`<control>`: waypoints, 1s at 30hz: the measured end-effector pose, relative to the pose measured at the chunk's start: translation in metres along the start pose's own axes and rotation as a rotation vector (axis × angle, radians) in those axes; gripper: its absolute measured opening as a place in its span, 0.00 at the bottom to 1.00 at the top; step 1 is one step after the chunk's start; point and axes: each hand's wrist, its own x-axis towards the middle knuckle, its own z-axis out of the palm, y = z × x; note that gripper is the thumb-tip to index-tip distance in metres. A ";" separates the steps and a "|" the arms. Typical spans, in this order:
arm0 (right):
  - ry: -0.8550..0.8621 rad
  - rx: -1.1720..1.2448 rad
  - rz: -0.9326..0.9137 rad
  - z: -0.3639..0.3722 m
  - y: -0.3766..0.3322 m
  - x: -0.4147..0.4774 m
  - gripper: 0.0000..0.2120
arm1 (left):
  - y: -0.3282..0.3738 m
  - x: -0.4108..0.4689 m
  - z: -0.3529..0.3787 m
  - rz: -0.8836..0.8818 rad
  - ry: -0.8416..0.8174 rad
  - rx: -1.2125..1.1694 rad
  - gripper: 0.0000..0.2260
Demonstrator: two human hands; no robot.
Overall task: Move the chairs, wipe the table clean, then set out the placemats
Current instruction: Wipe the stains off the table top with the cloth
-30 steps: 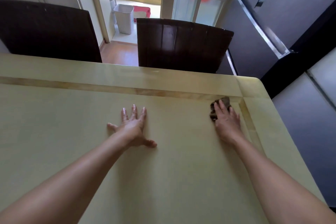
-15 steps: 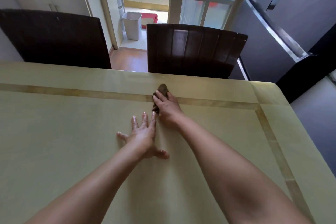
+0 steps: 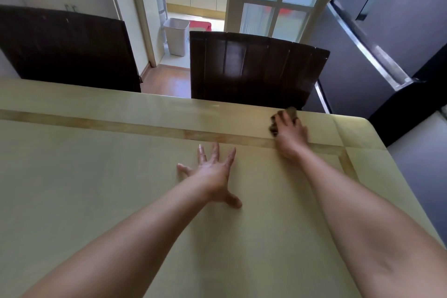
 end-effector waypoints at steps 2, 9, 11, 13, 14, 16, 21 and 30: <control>-0.003 0.003 0.083 -0.005 0.027 -0.002 0.28 | 0.001 0.002 0.001 -0.014 -0.025 -0.004 0.54; 0.026 -0.018 0.061 -0.004 -0.001 0.006 0.27 | 0.004 0.003 0.000 -0.022 -0.035 0.002 0.53; 0.011 -0.044 -0.120 0.000 -0.036 0.012 0.27 | 0.004 0.004 0.000 -0.019 -0.030 -0.006 0.53; -0.022 -0.019 -0.274 0.003 -0.078 0.014 0.27 | 0.004 0.005 0.001 -0.021 -0.023 -0.009 0.53; -0.043 0.000 -0.325 0.004 -0.096 0.014 0.27 | 0.004 0.005 0.002 -0.025 -0.022 -0.010 0.53; -0.083 0.011 -0.377 0.004 -0.119 0.013 0.29 | 0.003 0.005 0.003 -0.033 -0.022 -0.012 0.53; -0.102 0.003 -0.356 0.002 -0.093 0.021 0.34 | 0.000 0.004 0.003 -0.024 -0.006 -0.039 0.53; -0.103 -0.006 -0.042 -0.019 0.043 0.028 0.31 | 0.060 0.012 0.001 0.081 -0.004 -0.023 0.51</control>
